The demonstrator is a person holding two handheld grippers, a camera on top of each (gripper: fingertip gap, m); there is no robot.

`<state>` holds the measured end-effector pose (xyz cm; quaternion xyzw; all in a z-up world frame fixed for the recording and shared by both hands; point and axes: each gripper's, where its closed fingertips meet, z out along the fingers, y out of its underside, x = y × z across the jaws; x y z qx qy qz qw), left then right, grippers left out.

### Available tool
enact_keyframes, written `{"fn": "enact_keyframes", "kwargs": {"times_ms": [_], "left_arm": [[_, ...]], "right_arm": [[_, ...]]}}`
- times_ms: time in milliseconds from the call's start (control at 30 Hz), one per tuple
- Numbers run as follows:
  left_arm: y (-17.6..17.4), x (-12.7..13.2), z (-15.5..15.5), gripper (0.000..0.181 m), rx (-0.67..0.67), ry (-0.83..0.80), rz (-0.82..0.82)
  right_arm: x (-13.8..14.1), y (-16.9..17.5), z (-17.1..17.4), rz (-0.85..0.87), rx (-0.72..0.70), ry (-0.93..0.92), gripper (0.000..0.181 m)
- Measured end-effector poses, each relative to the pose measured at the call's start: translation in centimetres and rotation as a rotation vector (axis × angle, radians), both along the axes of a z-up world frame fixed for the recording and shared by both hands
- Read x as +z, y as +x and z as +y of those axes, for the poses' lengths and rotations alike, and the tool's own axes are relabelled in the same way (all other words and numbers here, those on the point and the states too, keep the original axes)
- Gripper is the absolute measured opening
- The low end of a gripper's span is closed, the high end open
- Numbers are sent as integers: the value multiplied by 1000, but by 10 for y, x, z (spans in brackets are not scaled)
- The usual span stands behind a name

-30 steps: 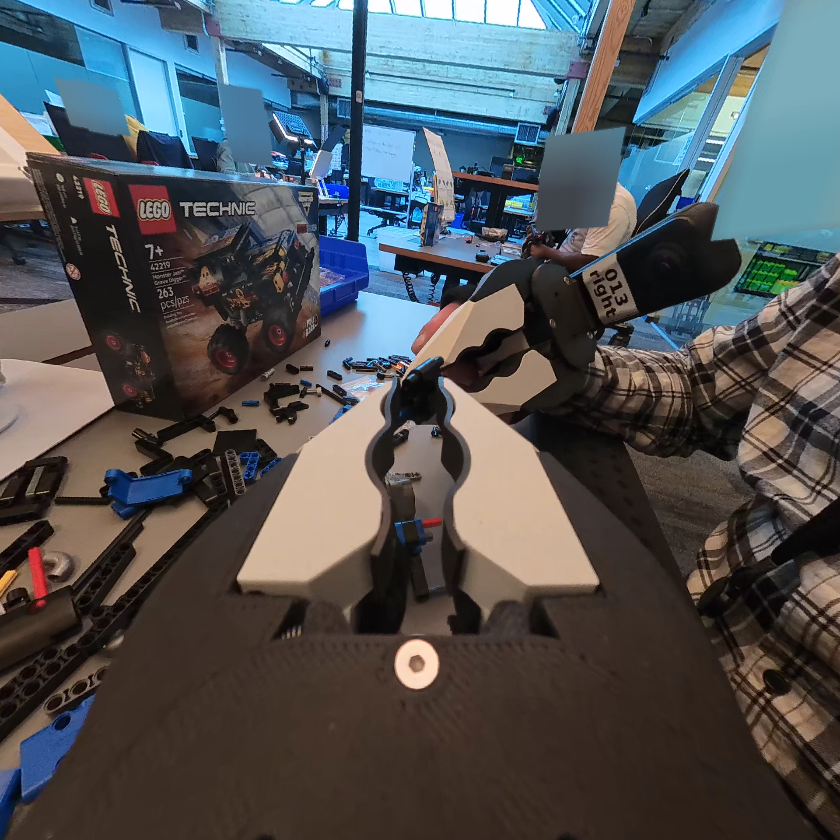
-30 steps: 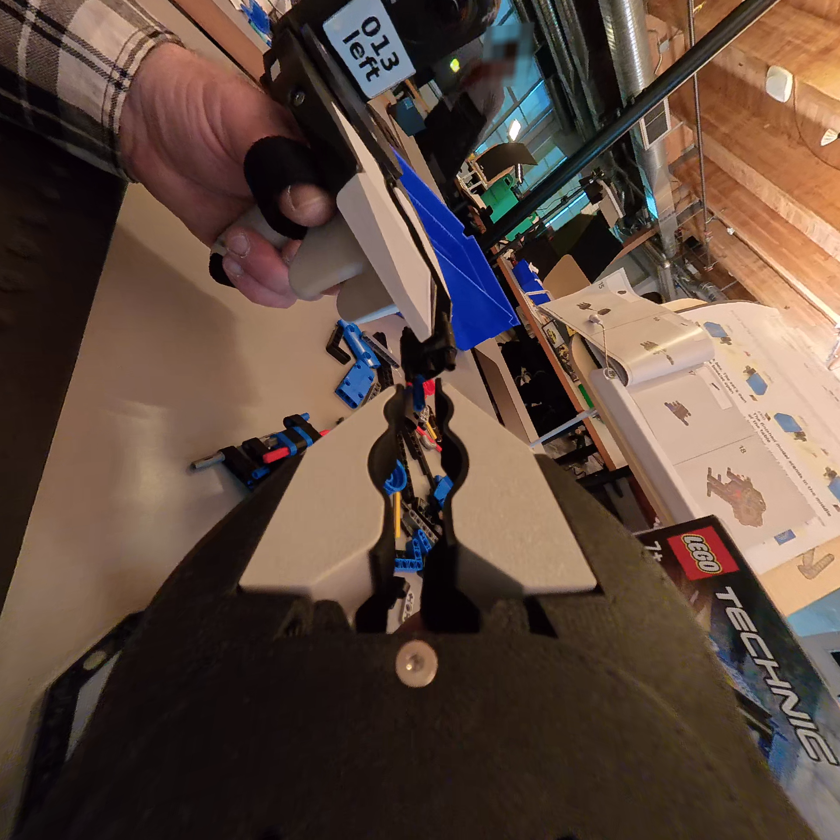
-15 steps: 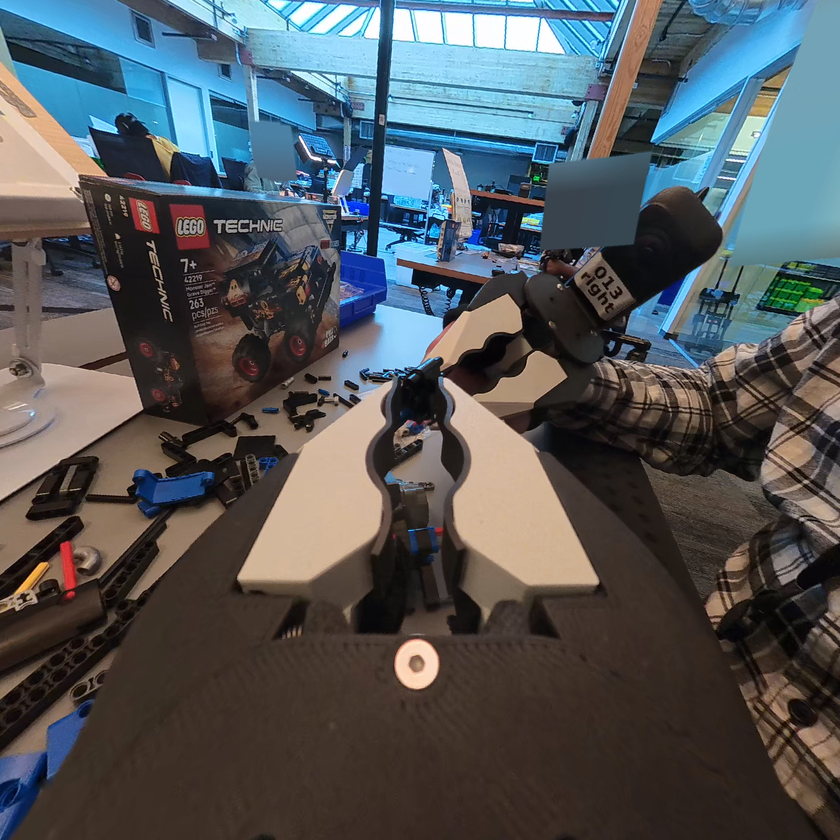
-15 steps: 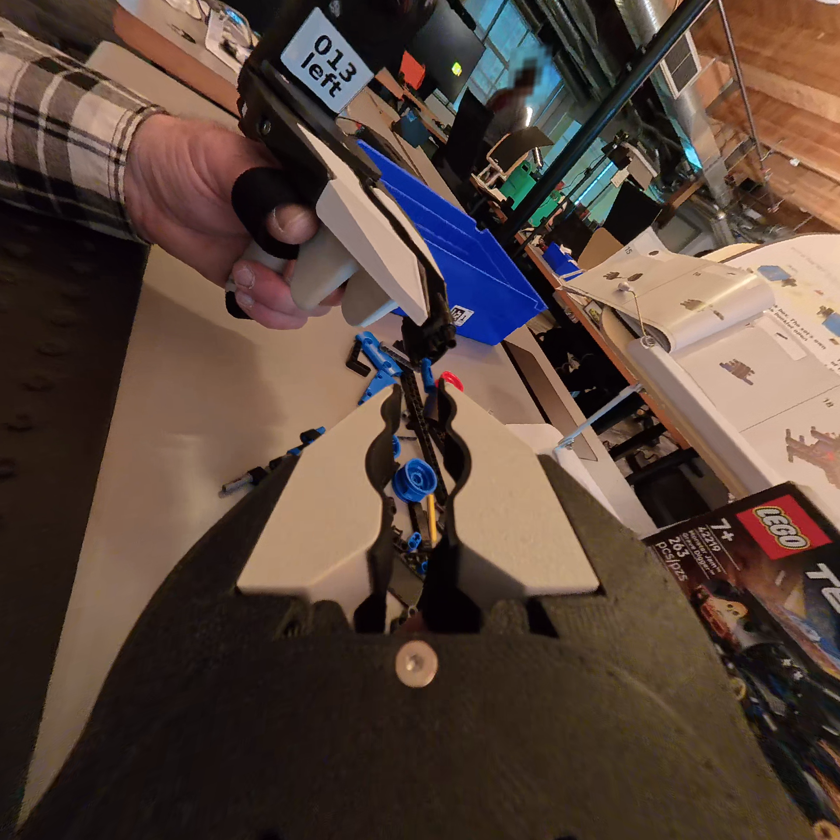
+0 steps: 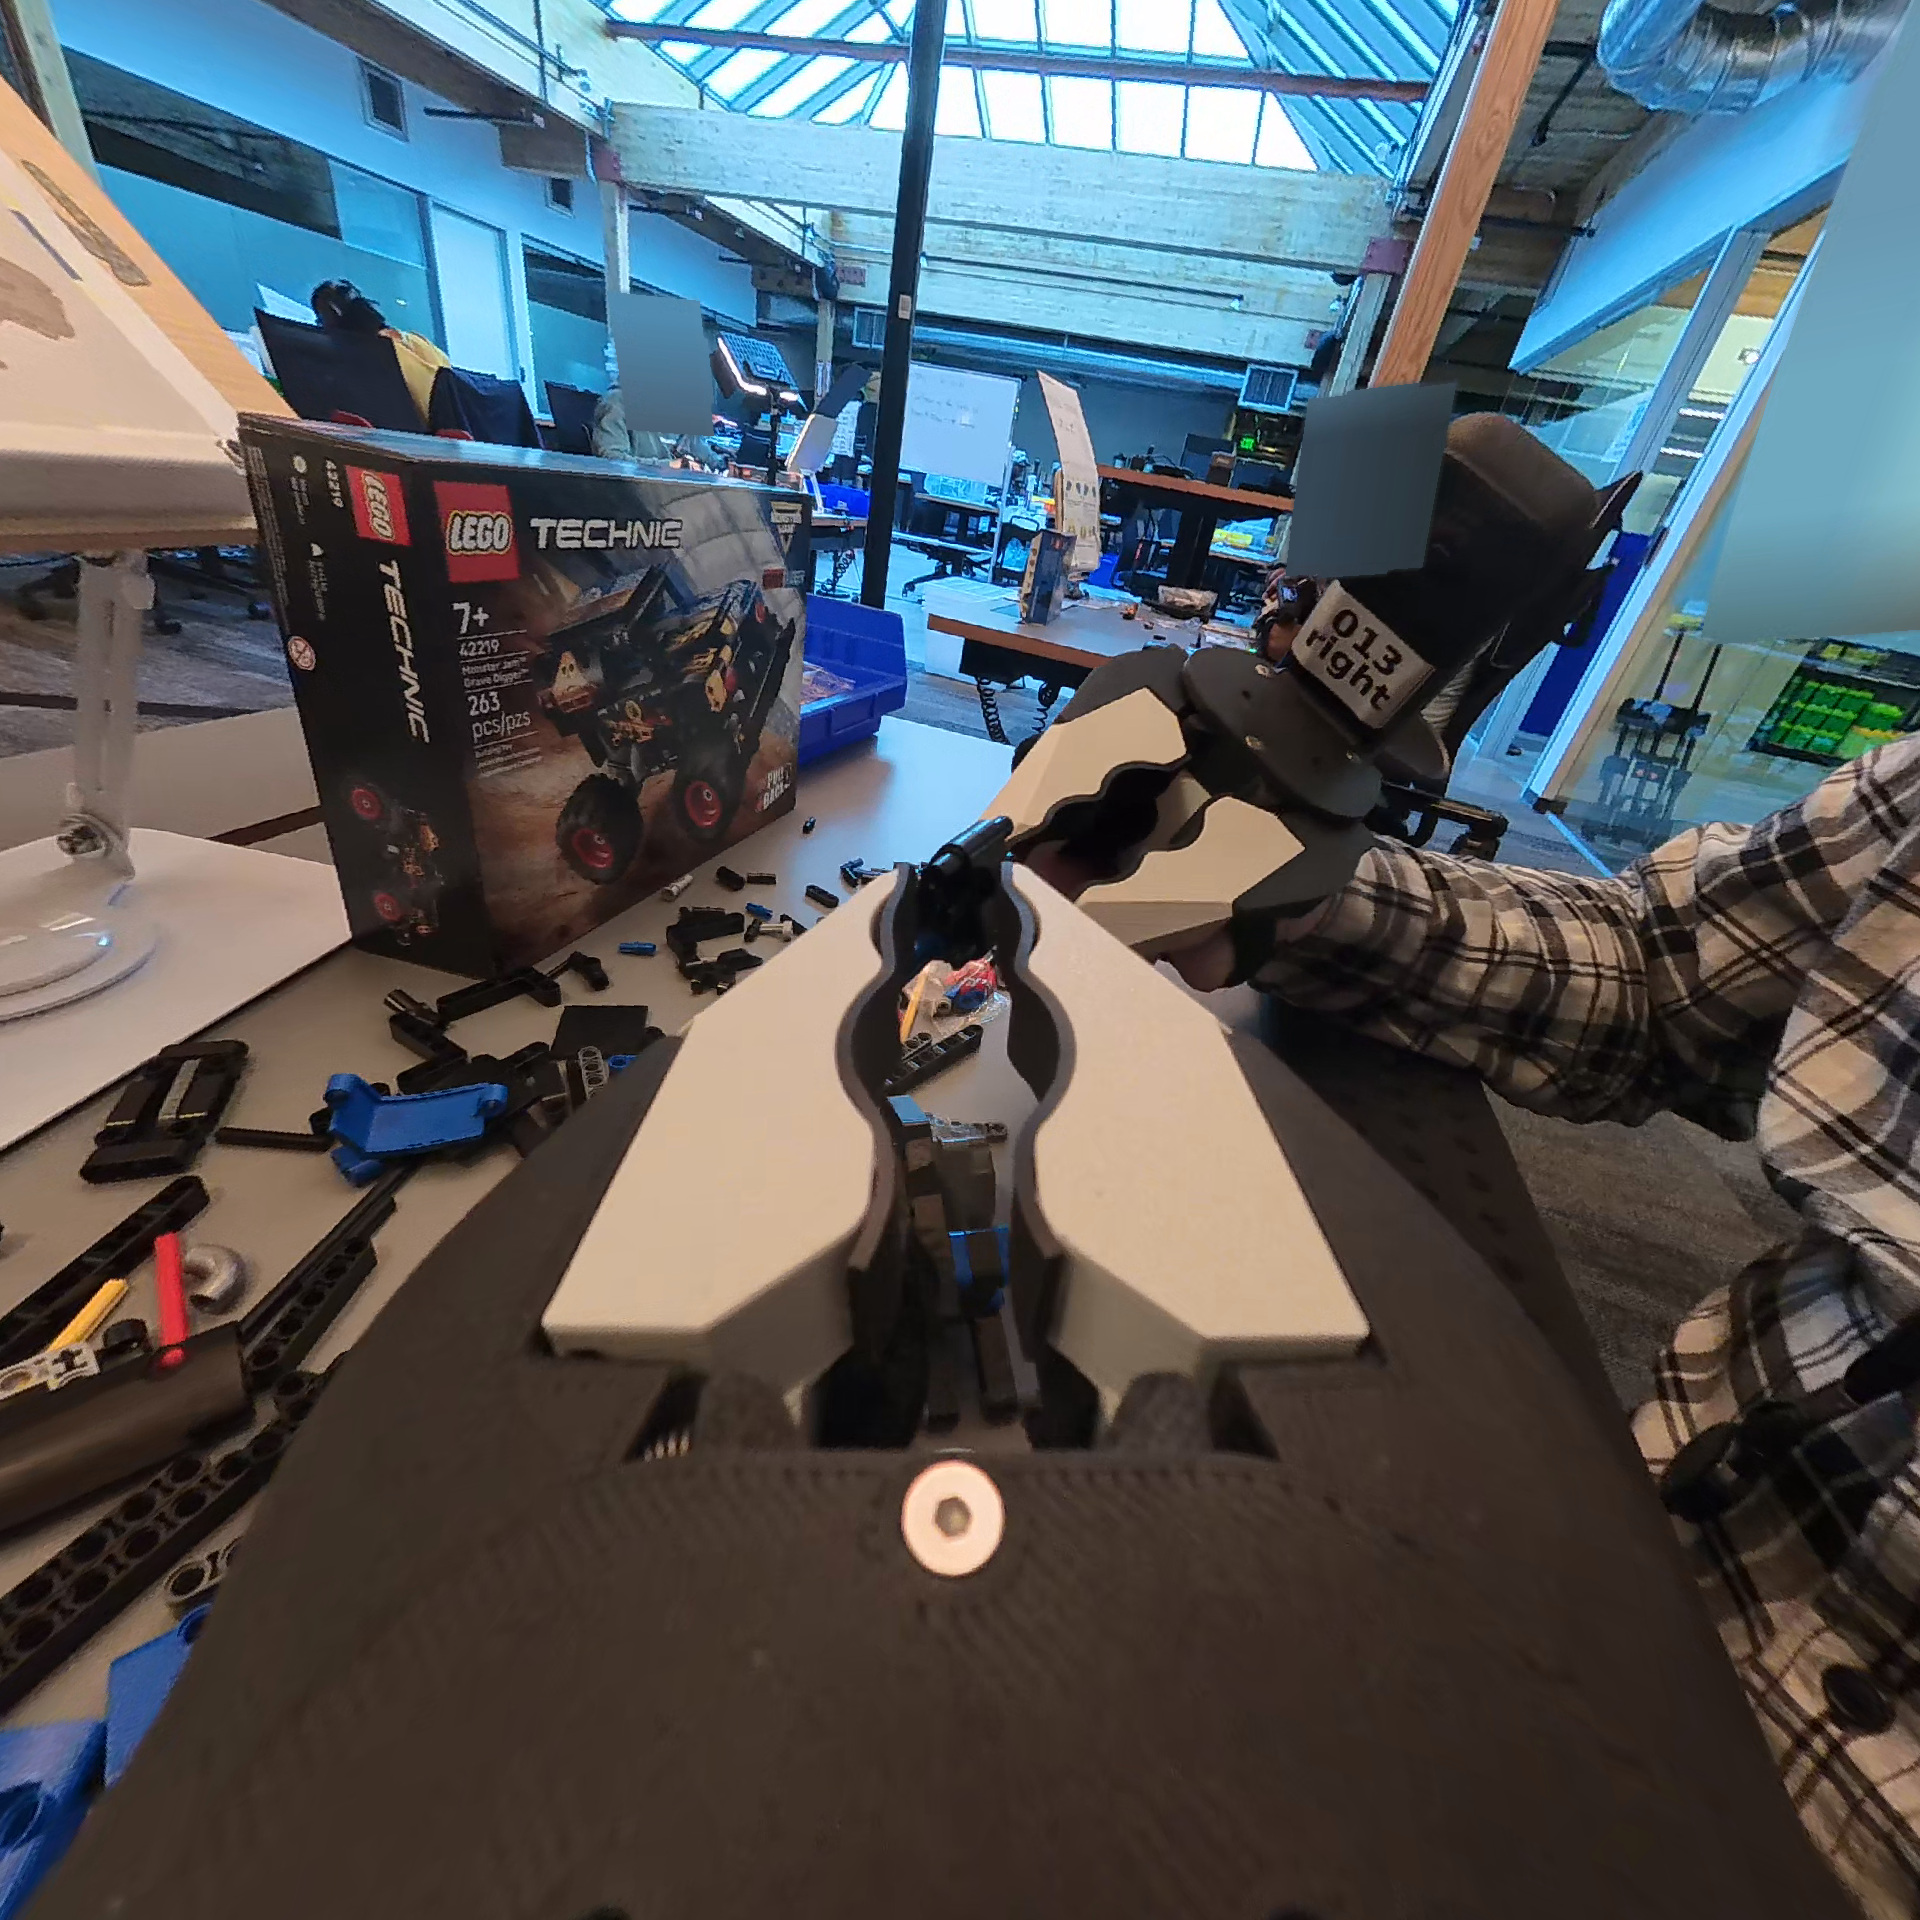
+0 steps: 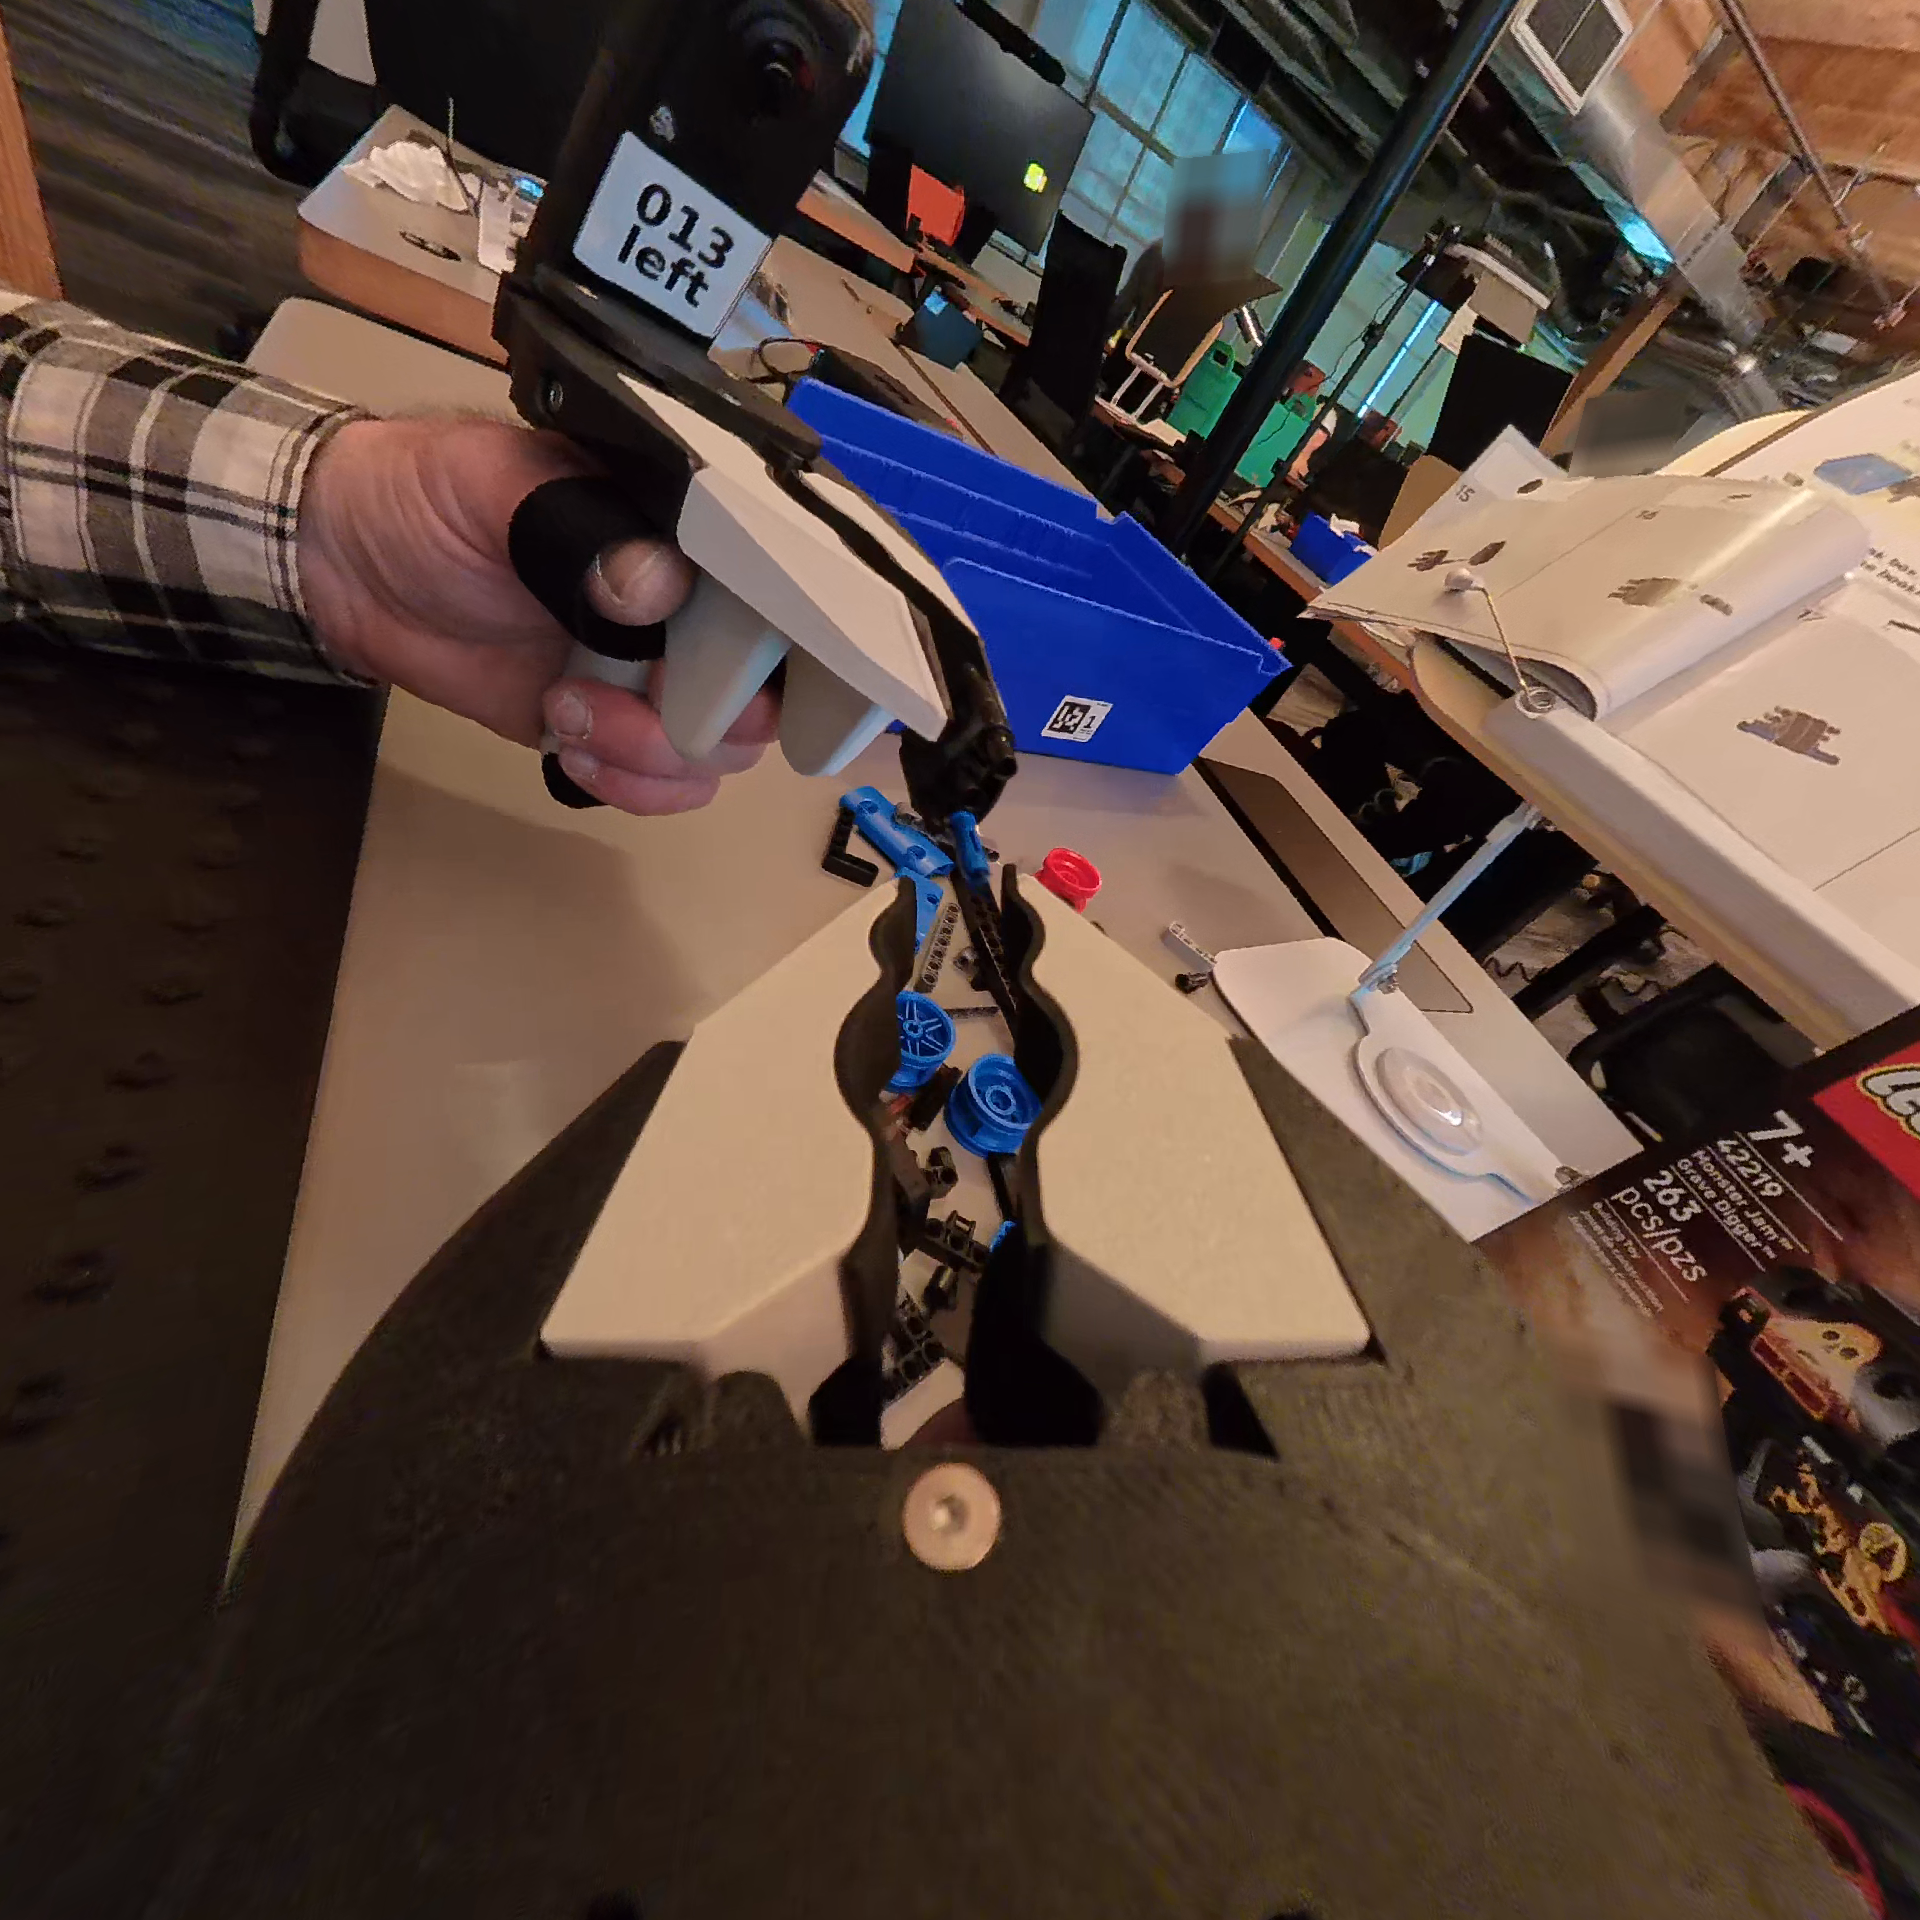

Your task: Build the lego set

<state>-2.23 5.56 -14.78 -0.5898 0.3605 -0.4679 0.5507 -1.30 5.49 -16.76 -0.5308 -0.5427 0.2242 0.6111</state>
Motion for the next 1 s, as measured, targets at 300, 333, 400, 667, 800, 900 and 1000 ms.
{"fn": "enact_keyframes", "kwargs": {"times_ms": [300,333,400,667,800,900,1000], "left_arm": [[1,1,1,12,12,12,0],[0,2,1,12,13,13,-2],[0,2,2,12,15,11,-4],[2,2,4,12,24,-4,-14],[3,0,6,12,38,1,-3],[3,0,7,12,42,5,0],[6,-3,5,12,35,14,22]], "right_arm": [[3,2,2,53,20,-93,15],[3,3,3,57,19,-98,16],[5,3,3,69,23,-104,16],[12,7,4,128,38,-163,17],[16,7,1,163,73,-210,20],[17,6,0,175,83,-237,21],[13,5,0,159,76,-241,20]]}}
